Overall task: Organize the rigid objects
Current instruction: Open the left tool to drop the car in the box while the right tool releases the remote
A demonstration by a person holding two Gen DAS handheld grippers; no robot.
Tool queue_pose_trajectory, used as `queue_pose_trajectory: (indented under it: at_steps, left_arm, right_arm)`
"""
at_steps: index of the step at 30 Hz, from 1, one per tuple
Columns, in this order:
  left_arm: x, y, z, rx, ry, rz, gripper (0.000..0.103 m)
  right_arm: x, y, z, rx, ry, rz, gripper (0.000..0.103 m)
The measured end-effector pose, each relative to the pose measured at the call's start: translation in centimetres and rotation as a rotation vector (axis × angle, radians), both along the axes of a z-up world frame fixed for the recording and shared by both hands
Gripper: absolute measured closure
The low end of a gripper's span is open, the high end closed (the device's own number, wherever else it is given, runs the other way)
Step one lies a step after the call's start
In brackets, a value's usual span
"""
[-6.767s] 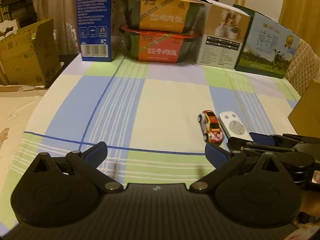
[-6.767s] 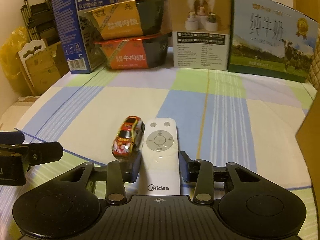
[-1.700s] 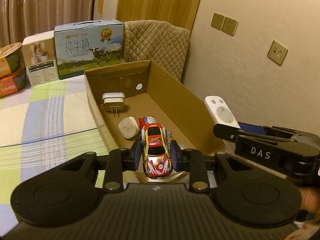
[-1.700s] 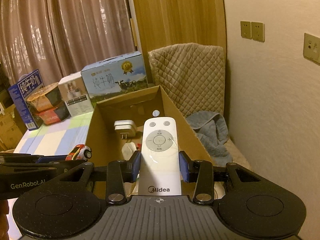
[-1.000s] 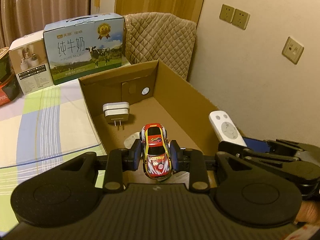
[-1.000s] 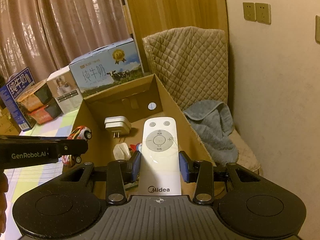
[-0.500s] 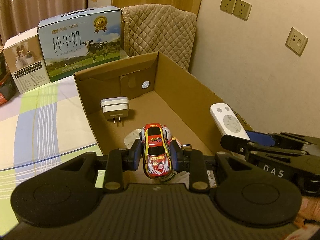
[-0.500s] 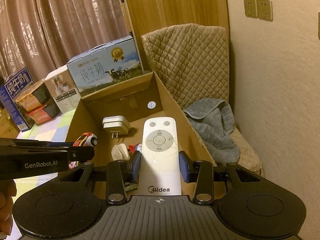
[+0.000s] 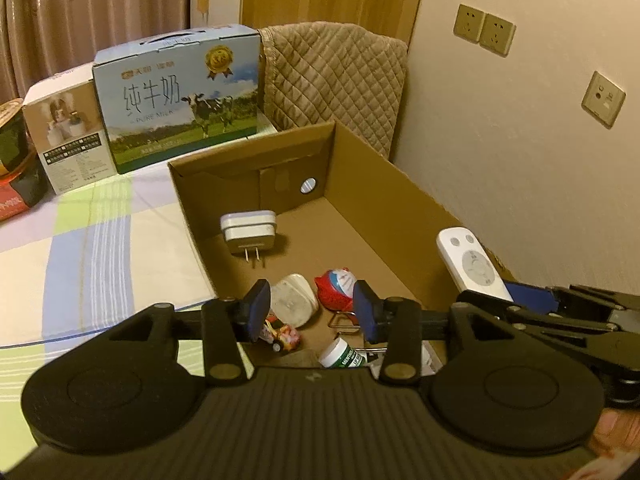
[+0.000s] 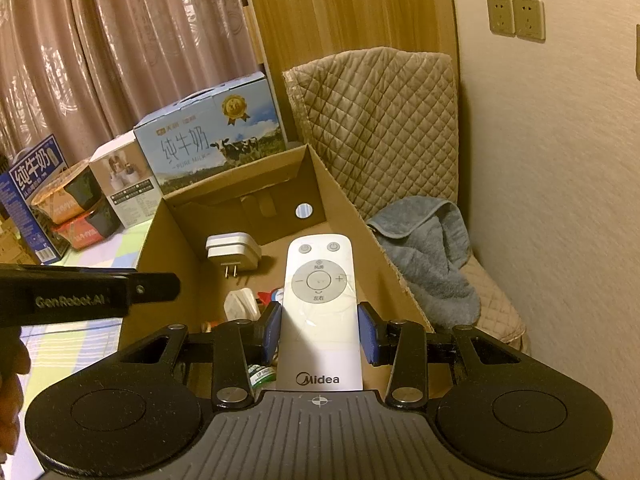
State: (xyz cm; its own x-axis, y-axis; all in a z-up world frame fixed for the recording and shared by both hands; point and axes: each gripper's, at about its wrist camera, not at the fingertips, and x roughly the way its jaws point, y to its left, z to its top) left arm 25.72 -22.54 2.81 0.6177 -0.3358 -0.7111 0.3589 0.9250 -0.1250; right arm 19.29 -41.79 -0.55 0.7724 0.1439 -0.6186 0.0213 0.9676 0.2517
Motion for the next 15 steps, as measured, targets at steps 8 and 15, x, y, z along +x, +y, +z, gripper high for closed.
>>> queue_pose_trajectory:
  at_steps: [8,15]
  left_arm:
    - [-0.5,1.2,0.3,0.0,-0.011,0.018,0.063]
    - [-0.9,1.6,0.5,-0.012,-0.013,0.021,0.063]
  right_arm:
    - [-0.3,0.1,0.1,0.01,0.0,0.0,0.066]
    - [-0.3,0.3,0.1,0.012,0.004,0.001,0.066]
